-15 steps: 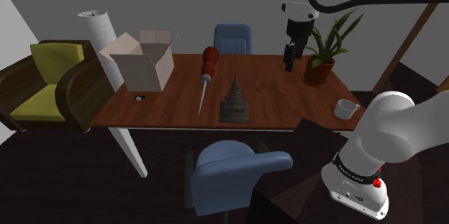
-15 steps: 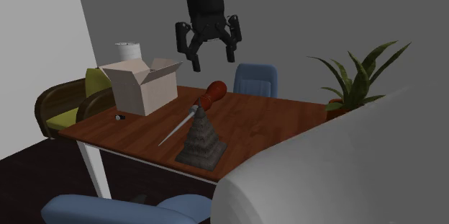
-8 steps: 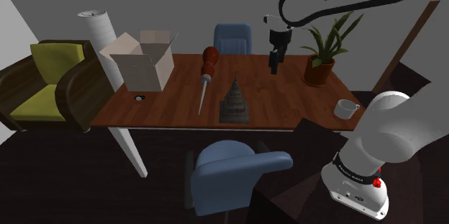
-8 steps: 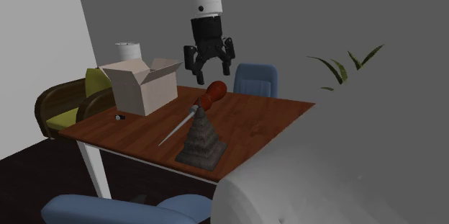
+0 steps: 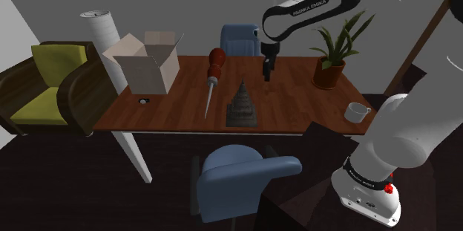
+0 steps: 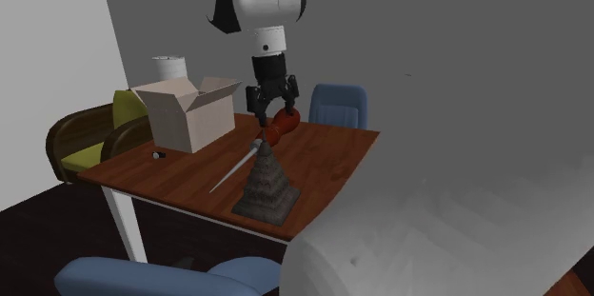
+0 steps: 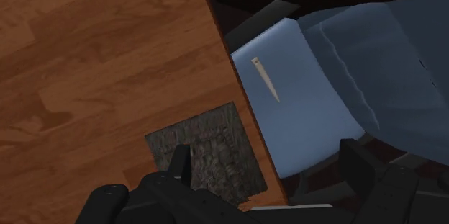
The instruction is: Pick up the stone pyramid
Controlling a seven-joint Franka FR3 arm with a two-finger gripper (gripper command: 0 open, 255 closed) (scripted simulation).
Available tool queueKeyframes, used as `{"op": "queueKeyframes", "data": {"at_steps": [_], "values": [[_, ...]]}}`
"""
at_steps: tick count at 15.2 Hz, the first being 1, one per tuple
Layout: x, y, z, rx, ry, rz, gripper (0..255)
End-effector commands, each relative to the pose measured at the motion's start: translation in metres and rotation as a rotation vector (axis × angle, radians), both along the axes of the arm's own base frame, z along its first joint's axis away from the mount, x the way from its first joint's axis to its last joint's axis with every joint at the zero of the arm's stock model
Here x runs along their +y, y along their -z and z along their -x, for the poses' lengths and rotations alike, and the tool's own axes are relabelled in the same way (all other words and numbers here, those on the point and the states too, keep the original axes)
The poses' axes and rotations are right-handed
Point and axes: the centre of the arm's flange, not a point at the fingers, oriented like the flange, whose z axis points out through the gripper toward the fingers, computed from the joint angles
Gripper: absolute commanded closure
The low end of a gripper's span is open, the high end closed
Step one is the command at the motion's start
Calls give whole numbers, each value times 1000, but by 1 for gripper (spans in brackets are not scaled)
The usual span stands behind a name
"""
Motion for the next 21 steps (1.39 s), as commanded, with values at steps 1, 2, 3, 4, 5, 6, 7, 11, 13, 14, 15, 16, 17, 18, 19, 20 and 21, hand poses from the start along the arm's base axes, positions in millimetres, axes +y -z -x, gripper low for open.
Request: {"op": "queueKeyframes", "data": {"at_steps": [1, 2, 3, 4, 5, 6, 7, 11, 13, 14, 15, 16, 17, 18, 19, 20, 21], "values": [[-6, 17, -20, 6, -36, -5, 0], [-8, 25, -30, 9, -53, -8, 0], [-10, 33, -40, 12, -71, -10, 0], [-12, 42, -51, 15, -88, -13, 0], [-14, 50, -61, 18, -105, -15, 0], [-15, 59, -71, 21, -122, -18, 0], [-16, 67, -82, 24, -139, -21, 0], [-19, 102, -123, 37, -208, -31, 0], [-19, 119, -143, 43, -242, -37, 0], [-19, 128, -153, 46, -260, -39, 0], [-18, 137, -163, 49, -277, -42, 0], [-17, 146, -173, 52, -294, -44, 0], [-17, 154, -183, 55, -311, -47, 0], [-16, 160, -190, 57, -322, -49, 0], [-16, 165, -190, 57, -322, -49, 0], [-16, 171, -190, 57, -322, -49, 0], [-16, 176, -190, 57, -322, -49, 0]]}}
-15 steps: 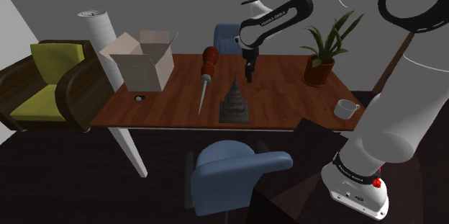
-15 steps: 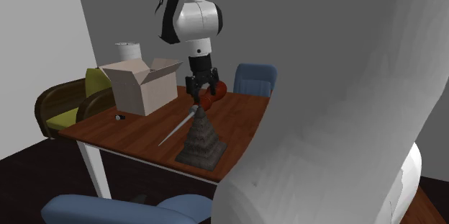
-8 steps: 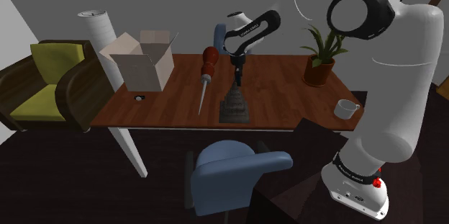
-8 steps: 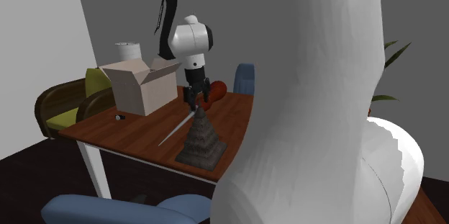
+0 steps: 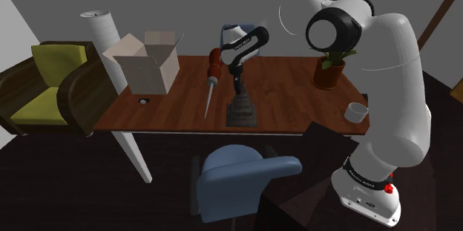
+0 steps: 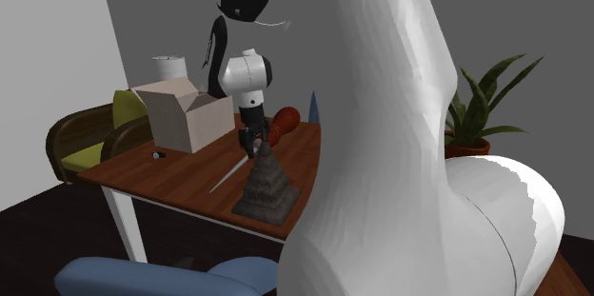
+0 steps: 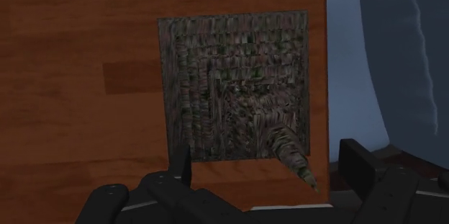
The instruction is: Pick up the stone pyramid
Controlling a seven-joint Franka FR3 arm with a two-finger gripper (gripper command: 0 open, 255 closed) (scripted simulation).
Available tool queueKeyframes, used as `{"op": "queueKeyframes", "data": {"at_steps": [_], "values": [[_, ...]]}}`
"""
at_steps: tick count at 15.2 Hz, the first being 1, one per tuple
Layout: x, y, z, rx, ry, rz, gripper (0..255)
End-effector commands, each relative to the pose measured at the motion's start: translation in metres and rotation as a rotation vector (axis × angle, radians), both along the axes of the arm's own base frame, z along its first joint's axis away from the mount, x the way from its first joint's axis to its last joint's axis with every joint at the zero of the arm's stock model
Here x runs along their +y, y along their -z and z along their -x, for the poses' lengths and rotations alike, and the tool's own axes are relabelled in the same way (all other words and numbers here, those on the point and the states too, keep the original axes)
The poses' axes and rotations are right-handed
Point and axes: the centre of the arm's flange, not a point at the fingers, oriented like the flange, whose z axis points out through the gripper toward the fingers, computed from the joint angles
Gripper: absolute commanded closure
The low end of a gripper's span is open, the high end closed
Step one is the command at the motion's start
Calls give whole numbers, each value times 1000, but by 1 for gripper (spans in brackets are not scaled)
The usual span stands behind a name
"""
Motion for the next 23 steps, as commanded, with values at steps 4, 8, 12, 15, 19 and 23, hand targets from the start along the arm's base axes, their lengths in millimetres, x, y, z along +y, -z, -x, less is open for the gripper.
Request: {"op": "queueKeyframes", "data": {"at_steps": [4, 8, 12, 15, 19, 23], "values": [[0, 27, -2, 0, -2, 0, 0], [0, 31, 0, 0, -2, 0, 255], [0, 31, -1, 0, -2, 0, 255], [0, 31, -1, 0, -2, 0, 255], [0, 14, -1, 0, -2, 0, 255], [0, -7, -2, 0, -2, 0, 255]]}}
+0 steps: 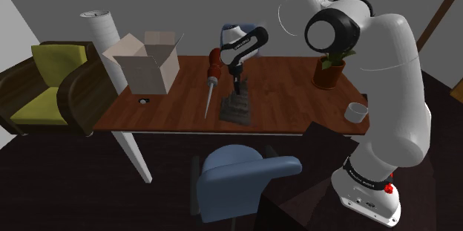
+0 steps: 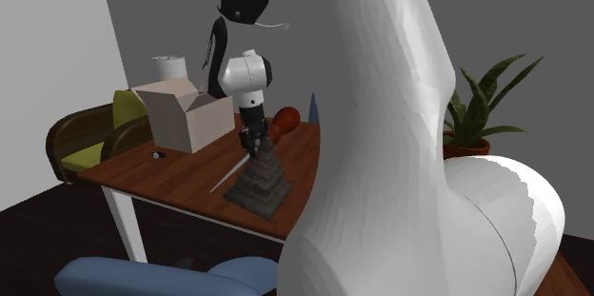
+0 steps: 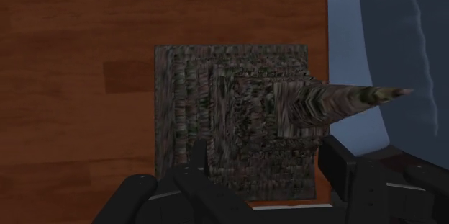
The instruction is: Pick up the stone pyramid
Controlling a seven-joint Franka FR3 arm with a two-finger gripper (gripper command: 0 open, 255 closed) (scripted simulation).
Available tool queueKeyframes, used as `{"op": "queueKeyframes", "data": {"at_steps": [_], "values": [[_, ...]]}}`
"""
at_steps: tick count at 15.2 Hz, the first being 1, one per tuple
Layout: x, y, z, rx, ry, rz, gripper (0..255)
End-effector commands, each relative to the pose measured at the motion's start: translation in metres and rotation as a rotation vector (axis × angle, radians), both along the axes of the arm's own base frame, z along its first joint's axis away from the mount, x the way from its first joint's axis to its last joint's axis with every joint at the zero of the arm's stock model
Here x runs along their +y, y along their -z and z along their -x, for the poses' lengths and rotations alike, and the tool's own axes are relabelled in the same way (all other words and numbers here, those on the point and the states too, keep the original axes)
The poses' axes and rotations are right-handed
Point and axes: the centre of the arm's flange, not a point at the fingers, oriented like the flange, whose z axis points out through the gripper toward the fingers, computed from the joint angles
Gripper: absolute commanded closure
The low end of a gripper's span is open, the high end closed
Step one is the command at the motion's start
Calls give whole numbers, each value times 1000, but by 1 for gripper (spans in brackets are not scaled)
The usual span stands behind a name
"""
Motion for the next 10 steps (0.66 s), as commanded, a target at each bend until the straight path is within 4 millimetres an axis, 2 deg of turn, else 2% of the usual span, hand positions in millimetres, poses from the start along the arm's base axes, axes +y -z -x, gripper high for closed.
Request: {"op": "queueKeyframes", "data": {"at_steps": [1, 8, 10], "values": [[1, -13, 1, -4, 0, 1, 255], [1, -50, 1, -4, 0, 1, 255], [1, -51, 1, -4, 0, 1, 255]]}}
